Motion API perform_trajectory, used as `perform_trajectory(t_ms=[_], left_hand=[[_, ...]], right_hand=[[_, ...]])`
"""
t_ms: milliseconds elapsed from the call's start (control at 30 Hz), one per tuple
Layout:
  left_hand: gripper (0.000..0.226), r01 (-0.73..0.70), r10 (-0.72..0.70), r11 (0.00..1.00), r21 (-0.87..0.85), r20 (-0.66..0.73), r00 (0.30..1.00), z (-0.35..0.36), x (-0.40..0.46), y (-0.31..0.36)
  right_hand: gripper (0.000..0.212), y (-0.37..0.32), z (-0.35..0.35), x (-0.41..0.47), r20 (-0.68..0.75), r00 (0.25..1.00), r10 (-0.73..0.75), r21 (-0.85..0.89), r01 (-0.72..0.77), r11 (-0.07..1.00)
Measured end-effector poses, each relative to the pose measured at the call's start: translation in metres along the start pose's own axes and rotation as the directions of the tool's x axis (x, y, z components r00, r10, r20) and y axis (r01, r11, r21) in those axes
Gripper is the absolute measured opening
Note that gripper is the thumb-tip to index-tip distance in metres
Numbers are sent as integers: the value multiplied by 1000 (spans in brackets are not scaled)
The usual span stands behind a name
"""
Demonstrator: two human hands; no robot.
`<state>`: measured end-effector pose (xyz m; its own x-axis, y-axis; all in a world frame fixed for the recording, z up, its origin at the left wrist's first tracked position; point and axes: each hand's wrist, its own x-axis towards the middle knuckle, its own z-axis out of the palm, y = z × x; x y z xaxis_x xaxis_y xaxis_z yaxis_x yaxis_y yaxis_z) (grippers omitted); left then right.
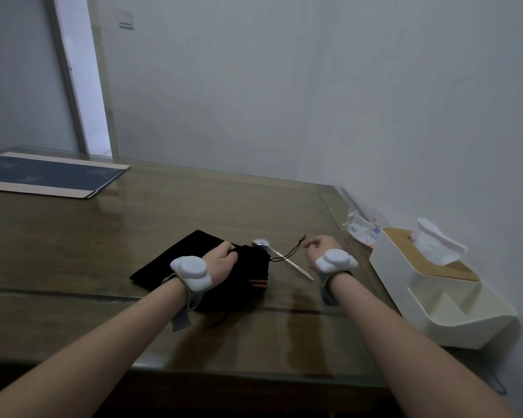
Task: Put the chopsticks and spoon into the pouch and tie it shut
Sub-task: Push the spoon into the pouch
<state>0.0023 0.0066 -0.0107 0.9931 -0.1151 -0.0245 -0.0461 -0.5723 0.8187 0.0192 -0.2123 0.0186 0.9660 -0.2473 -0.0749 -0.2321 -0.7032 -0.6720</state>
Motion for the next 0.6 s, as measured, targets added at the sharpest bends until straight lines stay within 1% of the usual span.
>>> perform_trajectory(t_ms=[33, 67, 167, 200, 233, 300, 367, 400, 433, 500, 567, 600], left_hand=[[13, 0, 0, 1000, 0, -5, 1000, 0, 1, -1], [14, 2, -2, 1000, -7, -5, 1000, 0, 2, -1], [14, 14, -14, 1000, -26, 14, 1000, 0, 6, -3], [14, 16, -16, 999, -27, 19, 1000, -1, 8, -3], [16, 20, -19, 999, -28, 24, 1000, -1, 9, -4], [16, 29, -28, 999, -30, 36, 999, -2, 12, -6], [13, 42, -41, 999, -35, 38, 998, -2, 13, -6], [13, 50, -49, 998, -33, 34, 998, -2, 14, -6], [14, 58, -58, 998, -30, 27, 998, -2, 15, -7], [14, 71, -70, 997, -34, 18, 997, -1, 15, -8], [14, 84, -84, 995, -59, 5, 996, -1, 14, -9], [14, 90, -90, 993, -78, -3, 996, -1, 14, -9]], right_hand=[[36, 2, -9, 3, 0, 1000, -12, -173, 12, 985], [35, 2, -13, 5, 49, 999, 4, -290, 10, 957], [38, -1, -7, 10, 234, 964, 127, -471, -2, 882], [39, -1, -3, 11, 267, 952, 150, -512, 8, 859], [39, 0, 2, 11, 272, 953, 135, -525, 29, 851], [34, 5, 15, 15, 210, 976, 56, -494, 56, 868], [20, 8, 23, 18, 175, 981, 82, -530, 24, 848], [24, 9, 25, 19, 164, 982, 98, -541, 7, 841], [34, 10, 26, 22, 153, 984, 88, -524, 5, 852], [43, 11, 25, 23, 163, 986, 41, -470, 41, 882], [39, 14, 23, 25, 169, 985, 24, -485, 62, 872], [29, 14, 21, 25, 156, 987, 27, -467, 50, 883]])
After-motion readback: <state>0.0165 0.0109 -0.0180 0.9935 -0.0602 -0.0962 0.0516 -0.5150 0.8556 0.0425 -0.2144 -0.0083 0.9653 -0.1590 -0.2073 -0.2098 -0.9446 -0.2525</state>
